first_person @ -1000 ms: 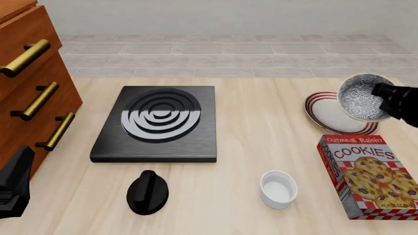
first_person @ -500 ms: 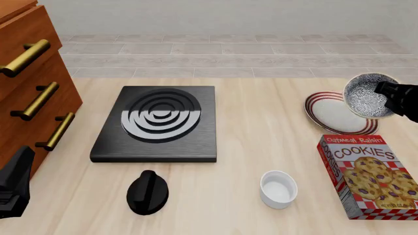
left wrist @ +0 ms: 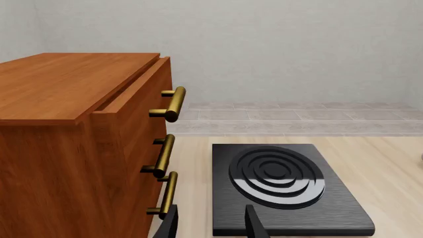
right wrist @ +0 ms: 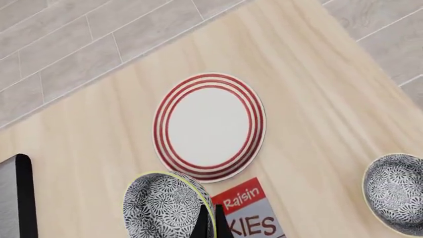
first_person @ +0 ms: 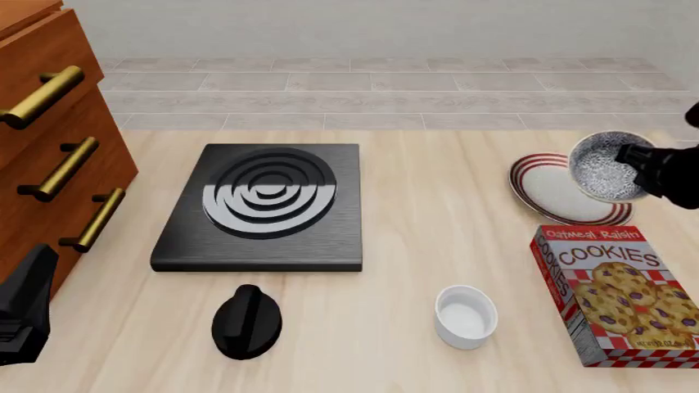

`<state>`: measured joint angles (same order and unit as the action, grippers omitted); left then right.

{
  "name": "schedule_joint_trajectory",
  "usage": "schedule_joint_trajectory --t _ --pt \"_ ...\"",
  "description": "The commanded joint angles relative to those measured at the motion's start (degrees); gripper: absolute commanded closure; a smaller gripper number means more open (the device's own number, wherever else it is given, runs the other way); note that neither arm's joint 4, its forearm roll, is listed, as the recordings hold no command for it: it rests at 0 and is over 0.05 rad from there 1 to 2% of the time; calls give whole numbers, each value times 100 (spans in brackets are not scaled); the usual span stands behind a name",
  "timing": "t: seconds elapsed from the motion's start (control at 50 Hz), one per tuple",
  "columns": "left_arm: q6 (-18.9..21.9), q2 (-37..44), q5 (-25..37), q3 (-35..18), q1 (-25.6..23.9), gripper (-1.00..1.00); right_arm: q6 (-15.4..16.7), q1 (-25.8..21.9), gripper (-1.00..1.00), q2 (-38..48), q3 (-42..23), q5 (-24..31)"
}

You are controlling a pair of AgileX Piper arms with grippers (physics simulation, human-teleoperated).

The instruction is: Pick the akita bowl next to the ramekin and place it on the plate.

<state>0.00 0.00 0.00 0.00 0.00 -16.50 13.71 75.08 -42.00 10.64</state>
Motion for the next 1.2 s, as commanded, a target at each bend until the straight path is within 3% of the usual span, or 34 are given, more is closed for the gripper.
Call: schedule_joint_trajectory --t 0.02,1.2 --pt "0 0 0 0 0 -100 37 5 100 234 -57 -179" --pt "0 0 0 0 0 -100 264 88 100 1197 -526 -636"
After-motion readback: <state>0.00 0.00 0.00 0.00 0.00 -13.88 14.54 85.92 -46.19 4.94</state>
